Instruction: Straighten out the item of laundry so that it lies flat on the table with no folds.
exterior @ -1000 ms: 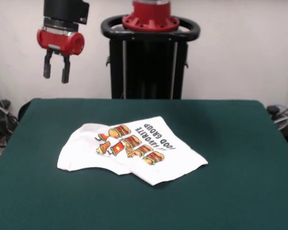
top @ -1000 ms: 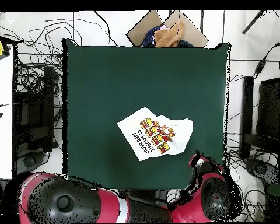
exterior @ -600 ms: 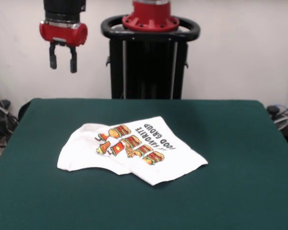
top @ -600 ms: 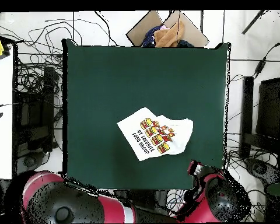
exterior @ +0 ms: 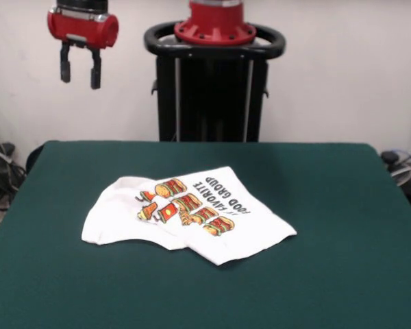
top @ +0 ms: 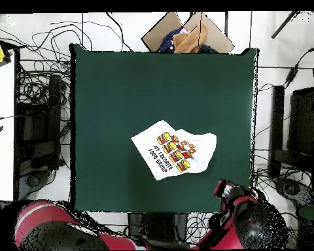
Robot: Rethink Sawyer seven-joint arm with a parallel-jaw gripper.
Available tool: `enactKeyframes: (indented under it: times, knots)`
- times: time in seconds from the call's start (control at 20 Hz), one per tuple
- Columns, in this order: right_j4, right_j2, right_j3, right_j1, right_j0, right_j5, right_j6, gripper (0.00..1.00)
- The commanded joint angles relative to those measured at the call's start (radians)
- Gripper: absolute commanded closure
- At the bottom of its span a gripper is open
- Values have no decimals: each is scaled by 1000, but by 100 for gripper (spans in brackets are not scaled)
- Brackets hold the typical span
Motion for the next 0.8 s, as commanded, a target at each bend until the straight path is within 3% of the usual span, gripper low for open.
enactKeyframes:
  times: [0.05, 0.45, 0.7, 0.8]
  knots:
    - [103, 195, -111, 35, 68, -67, -48, 0]
    - [186, 243, -176, 57, 93, -70, 46, 0]
    - [157, 267, -233, 80, 89, -99, 90, 0]
    - [207, 292, -264, 111, 92, -95, 72, 0]
